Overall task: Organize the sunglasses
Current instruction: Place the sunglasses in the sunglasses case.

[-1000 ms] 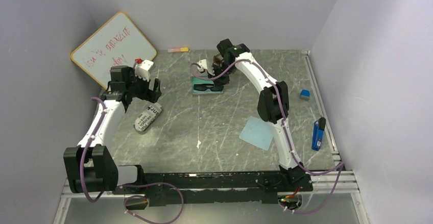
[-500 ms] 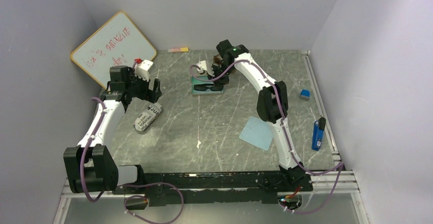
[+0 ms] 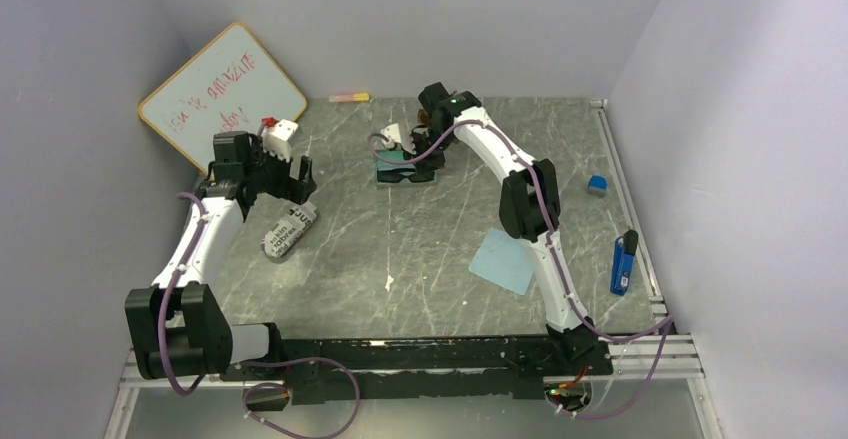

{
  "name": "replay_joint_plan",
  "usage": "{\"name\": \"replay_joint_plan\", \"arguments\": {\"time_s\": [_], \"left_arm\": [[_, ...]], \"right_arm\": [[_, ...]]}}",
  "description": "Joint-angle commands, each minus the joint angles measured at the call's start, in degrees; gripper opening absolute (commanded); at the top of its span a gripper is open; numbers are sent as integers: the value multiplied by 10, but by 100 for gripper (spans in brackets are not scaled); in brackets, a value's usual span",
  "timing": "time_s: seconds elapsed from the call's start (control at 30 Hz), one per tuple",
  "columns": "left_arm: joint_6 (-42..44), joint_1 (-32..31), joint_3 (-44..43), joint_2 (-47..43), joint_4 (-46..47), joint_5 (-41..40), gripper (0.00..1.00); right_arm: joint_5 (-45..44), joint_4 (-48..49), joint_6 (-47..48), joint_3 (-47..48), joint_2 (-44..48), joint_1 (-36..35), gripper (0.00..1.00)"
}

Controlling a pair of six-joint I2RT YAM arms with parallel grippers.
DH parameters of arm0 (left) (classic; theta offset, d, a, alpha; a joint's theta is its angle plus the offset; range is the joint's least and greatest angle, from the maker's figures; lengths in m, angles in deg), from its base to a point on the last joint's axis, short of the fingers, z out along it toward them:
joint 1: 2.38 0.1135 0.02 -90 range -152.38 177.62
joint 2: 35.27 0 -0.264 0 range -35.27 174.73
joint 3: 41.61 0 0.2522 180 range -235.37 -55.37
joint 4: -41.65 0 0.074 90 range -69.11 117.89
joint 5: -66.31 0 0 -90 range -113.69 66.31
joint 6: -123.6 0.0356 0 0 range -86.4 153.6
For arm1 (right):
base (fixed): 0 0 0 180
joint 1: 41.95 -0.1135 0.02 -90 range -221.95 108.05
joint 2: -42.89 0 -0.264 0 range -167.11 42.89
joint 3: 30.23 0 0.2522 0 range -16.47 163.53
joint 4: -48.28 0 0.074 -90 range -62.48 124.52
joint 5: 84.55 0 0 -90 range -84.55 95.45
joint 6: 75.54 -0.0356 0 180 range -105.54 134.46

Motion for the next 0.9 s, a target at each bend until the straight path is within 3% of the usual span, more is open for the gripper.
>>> {"name": "replay_joint_plan", "arguments": {"time_s": [0.0,0.47,0.87], "left_arm": [[-3,6,1,3,17,24,96],[-5,16,2,3,17,38,96],[-5,21,0,6,16,46,96]], "right_arm": [[4,10,11,11,-4,-2,0],[-6,20,1,3,-3,-2,0],[-4,16,10,-4,4,-3,12]]}}
